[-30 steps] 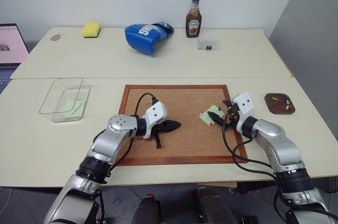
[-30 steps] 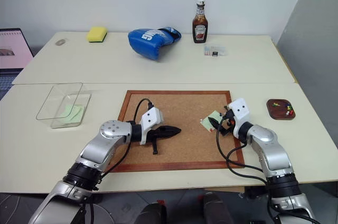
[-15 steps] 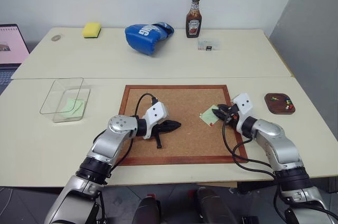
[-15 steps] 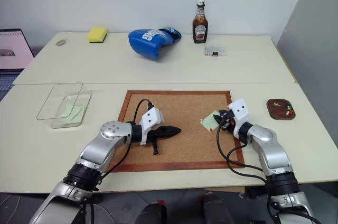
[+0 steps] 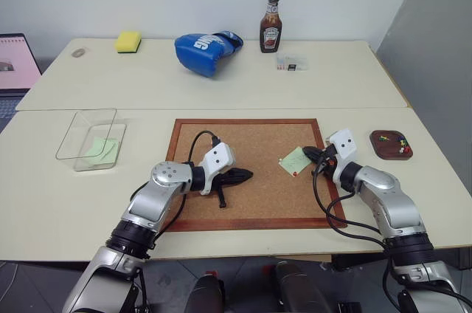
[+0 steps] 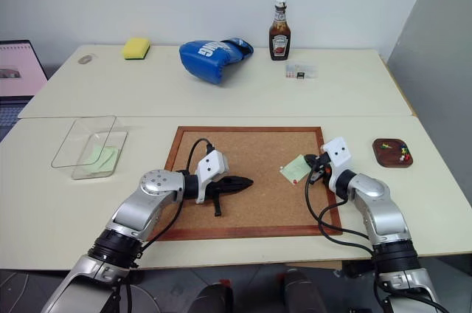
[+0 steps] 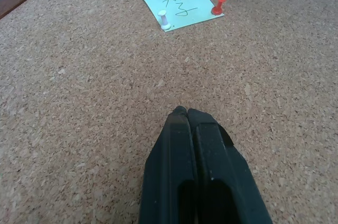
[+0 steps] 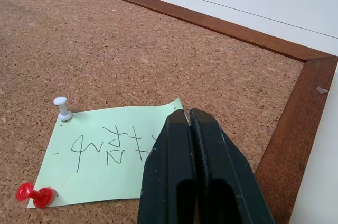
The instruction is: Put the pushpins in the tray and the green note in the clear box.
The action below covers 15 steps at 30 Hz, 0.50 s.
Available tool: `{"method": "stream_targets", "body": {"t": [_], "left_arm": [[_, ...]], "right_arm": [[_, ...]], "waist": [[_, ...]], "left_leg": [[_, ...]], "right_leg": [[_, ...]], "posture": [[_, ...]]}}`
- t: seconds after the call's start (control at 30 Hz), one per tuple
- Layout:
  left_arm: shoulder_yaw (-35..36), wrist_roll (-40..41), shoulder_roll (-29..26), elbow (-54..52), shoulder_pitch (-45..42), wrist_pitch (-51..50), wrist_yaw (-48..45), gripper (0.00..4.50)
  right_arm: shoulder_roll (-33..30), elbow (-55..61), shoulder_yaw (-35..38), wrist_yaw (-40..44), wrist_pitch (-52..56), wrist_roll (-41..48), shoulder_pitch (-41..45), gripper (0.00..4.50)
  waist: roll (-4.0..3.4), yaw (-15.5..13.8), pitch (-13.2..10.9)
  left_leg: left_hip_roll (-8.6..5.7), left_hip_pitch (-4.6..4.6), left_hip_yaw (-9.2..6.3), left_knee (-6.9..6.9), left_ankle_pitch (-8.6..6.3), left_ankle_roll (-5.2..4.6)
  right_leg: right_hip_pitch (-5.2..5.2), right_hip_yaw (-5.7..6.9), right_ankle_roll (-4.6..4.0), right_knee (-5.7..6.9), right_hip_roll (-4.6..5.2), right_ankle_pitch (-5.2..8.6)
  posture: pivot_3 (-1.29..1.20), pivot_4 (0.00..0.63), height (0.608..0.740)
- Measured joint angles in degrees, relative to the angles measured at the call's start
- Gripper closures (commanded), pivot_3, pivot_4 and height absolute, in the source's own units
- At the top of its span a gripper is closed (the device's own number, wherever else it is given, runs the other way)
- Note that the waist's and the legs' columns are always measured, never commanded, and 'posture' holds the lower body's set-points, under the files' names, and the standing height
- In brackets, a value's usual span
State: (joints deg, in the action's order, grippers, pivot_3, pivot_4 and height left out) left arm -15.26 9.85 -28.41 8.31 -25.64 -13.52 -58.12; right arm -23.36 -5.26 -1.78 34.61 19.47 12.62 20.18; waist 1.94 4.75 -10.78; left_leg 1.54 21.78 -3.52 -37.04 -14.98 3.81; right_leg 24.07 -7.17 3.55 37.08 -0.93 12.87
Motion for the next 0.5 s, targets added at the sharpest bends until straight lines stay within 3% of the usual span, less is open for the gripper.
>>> {"method": "stream_targets", "body": {"t": [0.27,0.5], "left_arm": [[-0.4,-0.5,0.0,-0.6,0.0,-1.4,0.1,4.50],[-0.5,-1.0,0.0,-1.1,0.0,-2.0,0.0,4.50]], "right_arm": [[0.9,10.1,1.5,-0.9,3.6,4.1,1.0,4.48],[0.9,11.4,2.5,-2.0,6.0,4.6,1.1,4.48]], "waist": [[-0.12,0.0,0.1],[-0.23,0.0,0.2]], "left_leg": [[0.00,-0.01,-0.04,-0.01,0.00,0.00],[0.00,-0.01,-0.05,0.01,0.00,0.00]], "right_leg": [[-0.02,0.02,0.01,0.01,0.00,0.00],[-0.02,0.03,0.00,0.00,0.00,0.01]], "posture": [[0.00,0.150,0.740],[0.00,0.150,0.740]]}}
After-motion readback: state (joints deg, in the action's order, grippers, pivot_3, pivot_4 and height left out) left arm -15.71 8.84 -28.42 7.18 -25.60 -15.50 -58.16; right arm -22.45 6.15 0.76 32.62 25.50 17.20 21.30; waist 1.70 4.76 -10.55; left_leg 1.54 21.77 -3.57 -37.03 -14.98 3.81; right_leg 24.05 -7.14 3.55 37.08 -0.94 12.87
